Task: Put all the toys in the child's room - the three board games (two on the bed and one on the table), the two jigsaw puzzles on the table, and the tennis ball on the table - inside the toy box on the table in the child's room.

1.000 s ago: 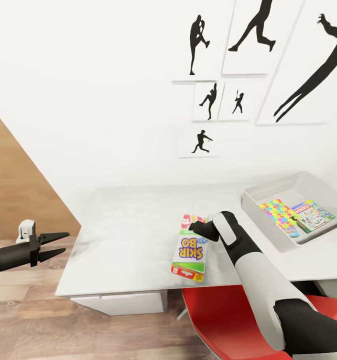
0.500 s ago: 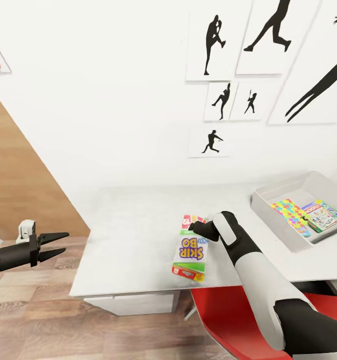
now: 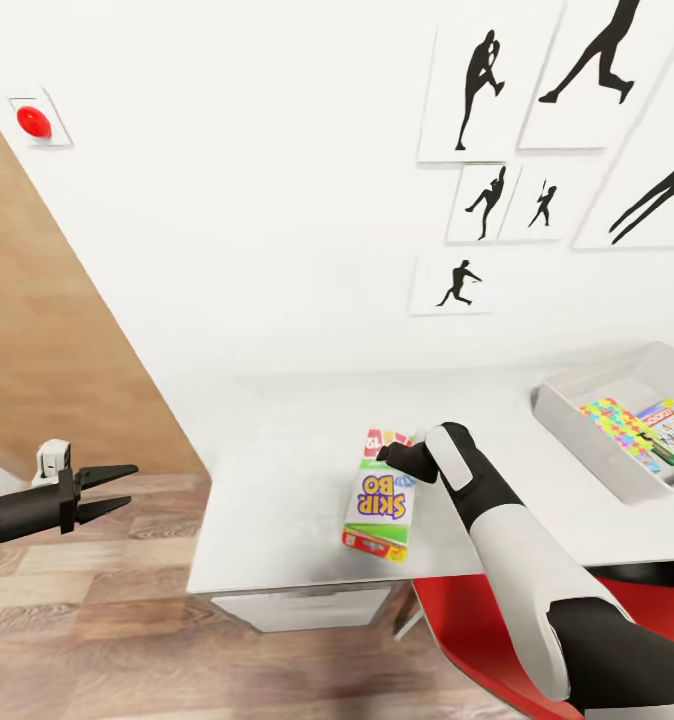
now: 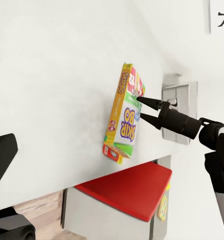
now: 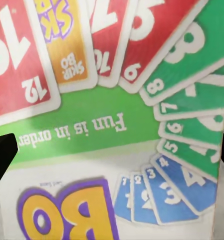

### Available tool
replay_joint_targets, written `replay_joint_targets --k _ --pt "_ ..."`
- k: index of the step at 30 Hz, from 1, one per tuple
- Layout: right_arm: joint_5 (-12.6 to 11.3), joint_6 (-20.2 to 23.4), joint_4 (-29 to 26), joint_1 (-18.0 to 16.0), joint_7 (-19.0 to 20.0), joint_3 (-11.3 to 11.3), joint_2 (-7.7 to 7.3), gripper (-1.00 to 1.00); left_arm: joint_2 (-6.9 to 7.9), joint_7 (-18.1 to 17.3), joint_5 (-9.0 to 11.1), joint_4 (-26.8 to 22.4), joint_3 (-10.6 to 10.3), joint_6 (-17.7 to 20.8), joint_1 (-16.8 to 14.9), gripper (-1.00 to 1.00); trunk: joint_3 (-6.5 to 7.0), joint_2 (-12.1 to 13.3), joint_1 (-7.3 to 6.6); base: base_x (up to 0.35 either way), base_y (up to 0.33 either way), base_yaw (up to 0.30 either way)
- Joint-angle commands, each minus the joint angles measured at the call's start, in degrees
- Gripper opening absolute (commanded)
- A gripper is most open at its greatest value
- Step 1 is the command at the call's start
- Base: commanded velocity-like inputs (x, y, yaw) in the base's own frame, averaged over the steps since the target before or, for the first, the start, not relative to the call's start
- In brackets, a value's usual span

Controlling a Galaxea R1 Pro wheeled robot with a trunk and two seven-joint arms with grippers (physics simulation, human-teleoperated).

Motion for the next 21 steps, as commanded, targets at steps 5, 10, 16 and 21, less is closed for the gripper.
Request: replay_joint_targets --k 5,10,16,21 --pt "-0.7 0.0 -0.1 0.0 -0.6 0.1 -0.01 1.0 0.04 -0.6 -0.4 0.1 -0.1 0.1 -0.1 1.0 -0.1 -0.1 0.03 0.0 0.259 0.0" --pt "-0.7 0.0 -0.1 0.0 -0.6 0.1 -0.01 1.0 0.04 -0.6 -0.4 0.1 -0.1 0.1 -0.1 1.0 -0.1 -0.1 0.03 0.0 0.26 0.0" --pt "-0.7 0.1 -0.2 0.0 -0.6 0.2 -0.01 1.0 0.04 -0.6 -0.4 0.1 -0.1 0.1 -0.1 1.0 -0.1 -0.1 0.03 0.0 0.267 0.0" --pt "-0.7 0.1 -0.2 0.0 -0.6 0.2 -0.01 1.0 0.04 -0.6 -0.4 0.1 -0.1 0.1 -0.1 1.0 -0.1 -0.1 0.03 0.0 0.274 0.0"
